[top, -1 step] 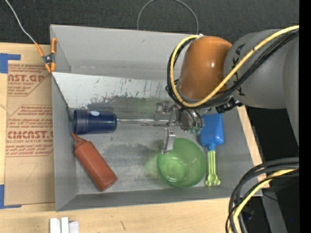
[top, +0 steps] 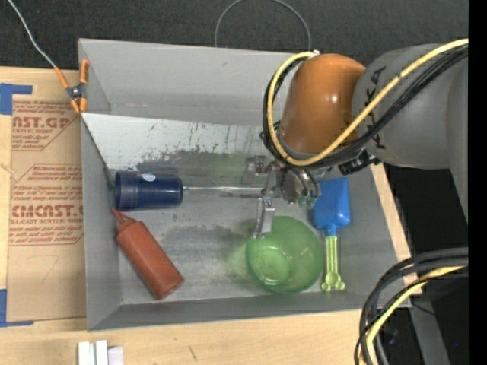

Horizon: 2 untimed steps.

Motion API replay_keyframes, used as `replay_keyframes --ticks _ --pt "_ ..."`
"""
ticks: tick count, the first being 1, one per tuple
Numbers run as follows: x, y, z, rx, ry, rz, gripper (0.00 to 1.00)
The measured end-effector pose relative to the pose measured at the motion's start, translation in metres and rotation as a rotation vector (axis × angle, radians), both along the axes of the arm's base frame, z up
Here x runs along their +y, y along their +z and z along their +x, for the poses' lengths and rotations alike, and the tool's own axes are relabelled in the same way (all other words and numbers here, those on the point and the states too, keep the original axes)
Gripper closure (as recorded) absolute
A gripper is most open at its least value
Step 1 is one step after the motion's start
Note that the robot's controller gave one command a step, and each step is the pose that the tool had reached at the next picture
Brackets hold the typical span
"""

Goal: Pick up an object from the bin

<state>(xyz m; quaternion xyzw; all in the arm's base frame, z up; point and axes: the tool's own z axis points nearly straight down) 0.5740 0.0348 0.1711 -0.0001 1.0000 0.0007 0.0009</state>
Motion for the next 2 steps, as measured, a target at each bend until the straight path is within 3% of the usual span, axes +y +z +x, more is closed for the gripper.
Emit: replay_keyframes --ticks 1,2 --pt "-0.026 -0.092 -0.03 0.003 0.081 0.0 0.0" --pt "-0.012 -0.097 -0.055 -0.001 0.004 0.001 0.0"
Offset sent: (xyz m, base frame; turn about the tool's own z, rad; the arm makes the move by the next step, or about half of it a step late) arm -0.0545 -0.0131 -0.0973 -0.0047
